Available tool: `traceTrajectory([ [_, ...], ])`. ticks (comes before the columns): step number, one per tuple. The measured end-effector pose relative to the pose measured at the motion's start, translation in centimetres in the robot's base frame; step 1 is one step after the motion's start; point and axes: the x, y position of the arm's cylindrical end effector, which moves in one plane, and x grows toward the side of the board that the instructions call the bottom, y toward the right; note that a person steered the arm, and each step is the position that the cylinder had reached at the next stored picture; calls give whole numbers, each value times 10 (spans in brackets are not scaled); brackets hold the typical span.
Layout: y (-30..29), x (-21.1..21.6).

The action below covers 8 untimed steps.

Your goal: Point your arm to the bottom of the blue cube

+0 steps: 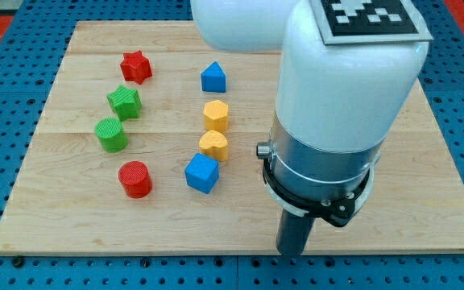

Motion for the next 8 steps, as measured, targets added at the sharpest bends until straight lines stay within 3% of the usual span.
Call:
traceTrajectory([
  [3,-4,0],
  [8,-72,-14],
])
